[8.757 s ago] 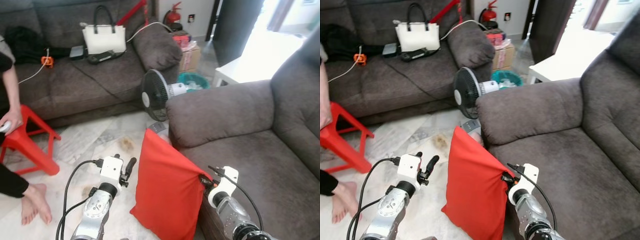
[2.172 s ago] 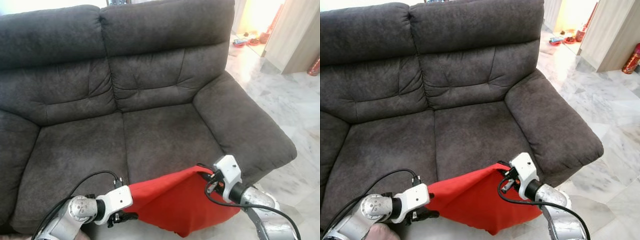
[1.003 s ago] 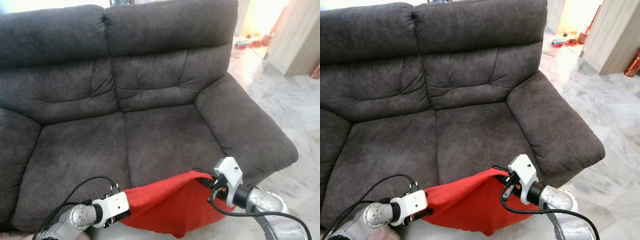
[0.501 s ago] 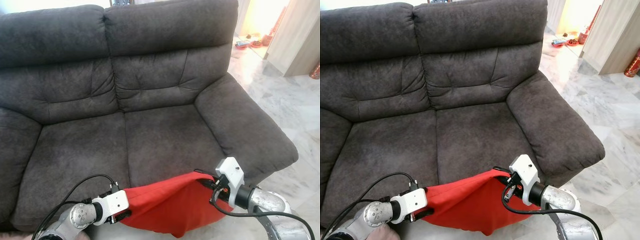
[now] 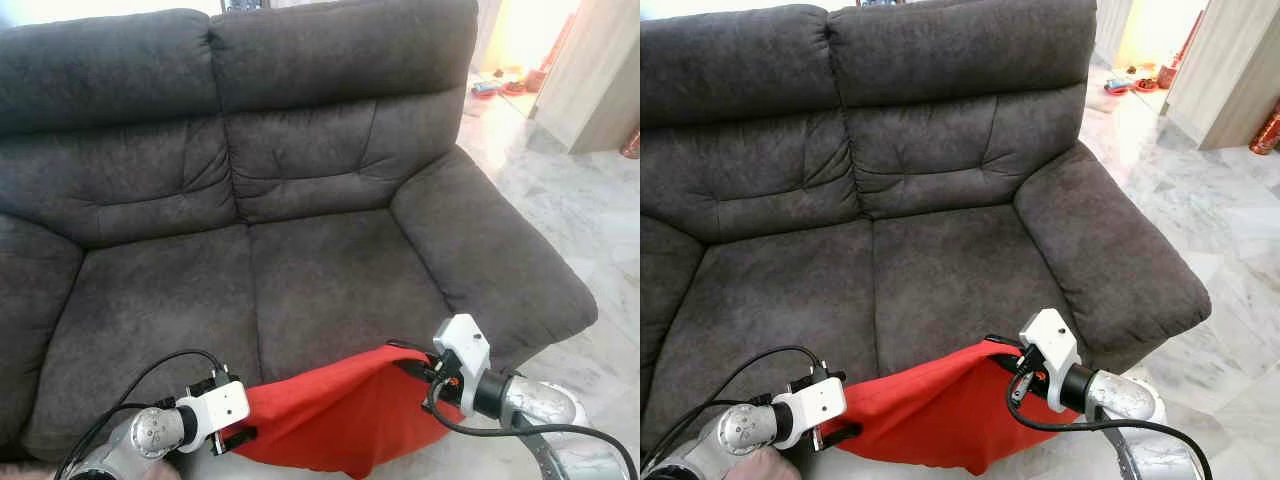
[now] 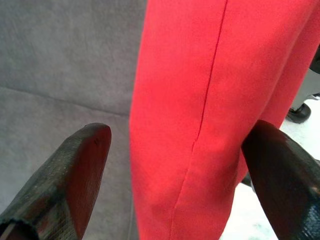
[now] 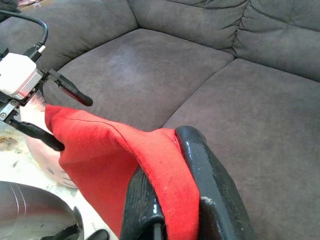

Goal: Move the pillow to the sofa from floor

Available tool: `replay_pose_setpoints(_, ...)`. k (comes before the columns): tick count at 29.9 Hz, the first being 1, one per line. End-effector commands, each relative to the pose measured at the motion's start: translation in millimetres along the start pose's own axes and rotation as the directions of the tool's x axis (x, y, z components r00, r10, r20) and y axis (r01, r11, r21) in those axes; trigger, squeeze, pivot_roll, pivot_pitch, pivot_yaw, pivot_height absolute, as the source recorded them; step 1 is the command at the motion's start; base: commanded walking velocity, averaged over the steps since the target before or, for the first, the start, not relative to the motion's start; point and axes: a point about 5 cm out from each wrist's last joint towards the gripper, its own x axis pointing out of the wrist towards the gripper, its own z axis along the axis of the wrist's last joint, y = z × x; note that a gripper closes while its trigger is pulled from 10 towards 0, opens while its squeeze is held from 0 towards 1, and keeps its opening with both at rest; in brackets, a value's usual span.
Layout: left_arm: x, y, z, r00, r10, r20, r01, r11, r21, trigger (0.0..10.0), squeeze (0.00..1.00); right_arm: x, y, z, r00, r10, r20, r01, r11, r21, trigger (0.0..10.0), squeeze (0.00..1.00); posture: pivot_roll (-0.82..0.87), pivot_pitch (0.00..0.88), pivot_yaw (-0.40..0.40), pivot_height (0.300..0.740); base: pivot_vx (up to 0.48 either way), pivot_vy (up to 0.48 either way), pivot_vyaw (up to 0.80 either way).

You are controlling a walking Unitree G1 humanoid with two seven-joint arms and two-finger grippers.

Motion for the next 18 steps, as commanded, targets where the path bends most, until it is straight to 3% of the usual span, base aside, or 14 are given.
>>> replay_pose_setpoints(1,-4.6,-2.3,-8,1.000,-0.009,-0.028,0.008,1.000,-0.022,10.0,0.00,-0.1,3.5,30,0.991,0.039,0.125,-0.030,0.997,-0.075,10.0,0.00,0.05,0.048,-0.014,0.740,0.000,0.000,0.00)
replay_pose_setpoints(12,-6.0,-11.1,-16,0.997,-0.030,-0.064,0.028,0.999,-0.035,10.0,0.00,-4.2,1.7,31,0.992,0.039,0.120,-0.030,0.996,-0.079,10.0,0.00,0.05,0.048,-0.015,0.740,0.000,0.000,0.00)
replay_pose_setpoints(18,-7.6,-16.7,-23,0.992,-0.059,-0.110,0.059,0.998,-0.004,10.0,0.00,-4.6,0.4,28,0.994,0.038,0.107,-0.029,0.996,-0.079,10.0,0.00,0.05,0.050,-0.016,0.740,0.000,0.000,0.00)
